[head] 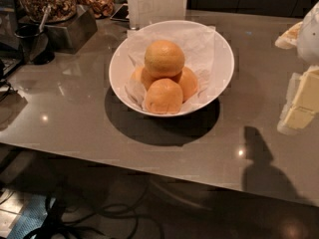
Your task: Pick orange from white bowl
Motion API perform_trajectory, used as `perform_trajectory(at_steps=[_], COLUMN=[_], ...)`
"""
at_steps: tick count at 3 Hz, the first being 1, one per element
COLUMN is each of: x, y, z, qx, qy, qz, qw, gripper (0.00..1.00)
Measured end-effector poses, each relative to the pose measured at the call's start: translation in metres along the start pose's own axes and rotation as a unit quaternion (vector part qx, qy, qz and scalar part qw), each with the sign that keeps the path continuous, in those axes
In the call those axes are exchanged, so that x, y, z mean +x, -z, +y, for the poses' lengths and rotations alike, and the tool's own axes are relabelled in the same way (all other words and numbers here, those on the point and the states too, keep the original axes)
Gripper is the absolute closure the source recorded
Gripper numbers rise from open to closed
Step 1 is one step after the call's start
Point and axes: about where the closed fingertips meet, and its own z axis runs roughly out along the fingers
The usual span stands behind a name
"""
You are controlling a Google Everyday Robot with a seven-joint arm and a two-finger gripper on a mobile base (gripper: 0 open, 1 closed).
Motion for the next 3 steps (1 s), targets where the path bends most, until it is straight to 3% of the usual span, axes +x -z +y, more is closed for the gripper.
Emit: perform_trajectory(at_steps=[2, 3], x=[-0.005, -0.022], y=[0.002, -0.004], z=[-0.003, -0.018], qx=[0.005, -0.001], qy=[0.002, 0.011], qz=[-0.010, -0.047], qw=[0.9999, 0.9988], gripper=[0.00, 0.00])
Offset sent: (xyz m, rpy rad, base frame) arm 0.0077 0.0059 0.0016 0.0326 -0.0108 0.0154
